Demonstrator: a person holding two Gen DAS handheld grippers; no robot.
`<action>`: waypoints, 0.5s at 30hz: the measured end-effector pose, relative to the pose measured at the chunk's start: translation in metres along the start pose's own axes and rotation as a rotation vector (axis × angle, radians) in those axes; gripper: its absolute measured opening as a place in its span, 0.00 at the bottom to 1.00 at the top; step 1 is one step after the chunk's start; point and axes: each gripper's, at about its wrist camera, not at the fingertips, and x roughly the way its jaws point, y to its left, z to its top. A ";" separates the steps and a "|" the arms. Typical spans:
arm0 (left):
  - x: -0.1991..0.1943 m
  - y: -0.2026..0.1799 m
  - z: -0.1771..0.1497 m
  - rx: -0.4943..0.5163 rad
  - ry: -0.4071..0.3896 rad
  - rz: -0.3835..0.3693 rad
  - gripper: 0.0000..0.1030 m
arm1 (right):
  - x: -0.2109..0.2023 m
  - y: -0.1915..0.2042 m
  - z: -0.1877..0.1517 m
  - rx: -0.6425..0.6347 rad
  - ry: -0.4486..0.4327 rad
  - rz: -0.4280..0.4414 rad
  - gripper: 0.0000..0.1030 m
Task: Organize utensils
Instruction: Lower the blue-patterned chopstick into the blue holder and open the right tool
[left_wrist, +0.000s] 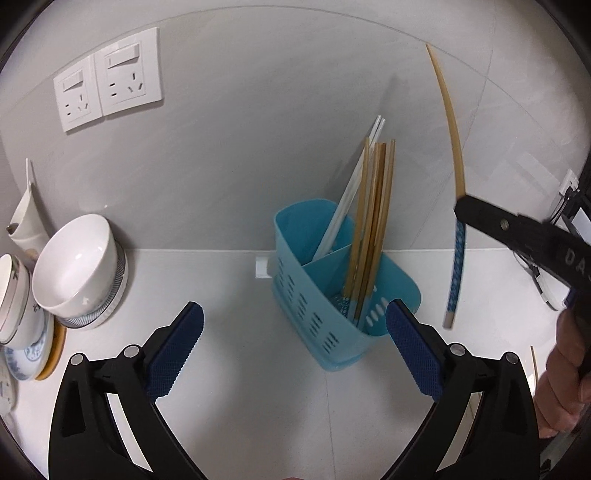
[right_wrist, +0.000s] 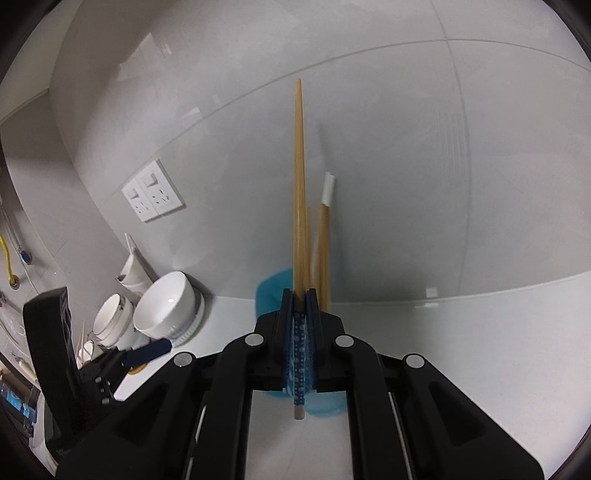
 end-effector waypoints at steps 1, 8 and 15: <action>-0.001 0.001 0.000 -0.001 0.001 0.003 0.94 | 0.002 0.002 0.001 0.001 -0.017 0.011 0.06; -0.005 0.022 -0.005 -0.039 0.025 0.019 0.94 | 0.023 0.013 -0.001 -0.003 -0.075 0.005 0.06; -0.002 0.034 -0.013 -0.071 0.047 0.028 0.94 | 0.045 0.011 -0.011 -0.002 -0.045 -0.035 0.06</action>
